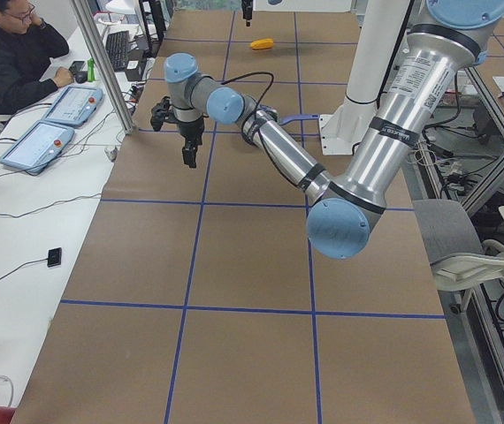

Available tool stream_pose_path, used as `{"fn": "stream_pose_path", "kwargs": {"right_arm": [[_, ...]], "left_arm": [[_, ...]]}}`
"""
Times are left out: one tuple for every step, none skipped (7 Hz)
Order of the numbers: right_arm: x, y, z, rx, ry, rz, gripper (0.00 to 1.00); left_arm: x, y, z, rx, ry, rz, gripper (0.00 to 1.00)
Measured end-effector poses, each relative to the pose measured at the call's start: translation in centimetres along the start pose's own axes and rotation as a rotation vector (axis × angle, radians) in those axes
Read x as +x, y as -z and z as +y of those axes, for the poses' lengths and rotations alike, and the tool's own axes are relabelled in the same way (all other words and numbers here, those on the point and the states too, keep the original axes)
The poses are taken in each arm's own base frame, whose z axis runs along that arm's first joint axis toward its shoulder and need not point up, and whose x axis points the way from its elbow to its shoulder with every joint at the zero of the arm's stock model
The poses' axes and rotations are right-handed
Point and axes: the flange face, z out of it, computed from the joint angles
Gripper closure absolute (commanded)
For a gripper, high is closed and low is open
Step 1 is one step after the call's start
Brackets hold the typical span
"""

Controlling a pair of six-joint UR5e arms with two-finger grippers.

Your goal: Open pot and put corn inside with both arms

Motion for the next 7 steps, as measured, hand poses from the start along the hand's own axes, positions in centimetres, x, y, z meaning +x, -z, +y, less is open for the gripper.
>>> {"fn": "stream_pose_path", "kwargs": {"right_arm": [[0.1,-0.3,0.3,-0.006,0.000,-0.002,0.00],[0.0,-0.6,0.6,-0.014,0.004,-0.004,0.00],[0.1,-1.0,1.0,-0.023,0.006,-0.005,0.00],[-0.1,-1.5,1.4,-0.036,0.011,-0.003,0.00],[-0.2,-2.1,1.8,-0.049,0.015,0.000,0.00],[-0.3,-2.6,2.4,-0.057,0.024,0.001,0.01],[-0.4,-3.4,3.1,-0.063,0.042,0.004,0.02]], "left_arm": [[2.7,-0.6,0.1,0.002,0.017,-0.006,0.01],[5.3,-1.4,0.4,0.005,0.036,-0.013,0.01],[7.8,-2.2,0.8,0.006,0.052,-0.016,0.01],[10.8,-3.1,1.5,0.006,0.072,-0.019,0.01],[14.0,-4.0,2.4,0.006,0.094,-0.017,0.01],[16.7,-4.7,3.2,0.007,0.112,-0.014,0.01],[19.0,-5.3,3.9,0.007,0.121,-0.013,0.01]]}}
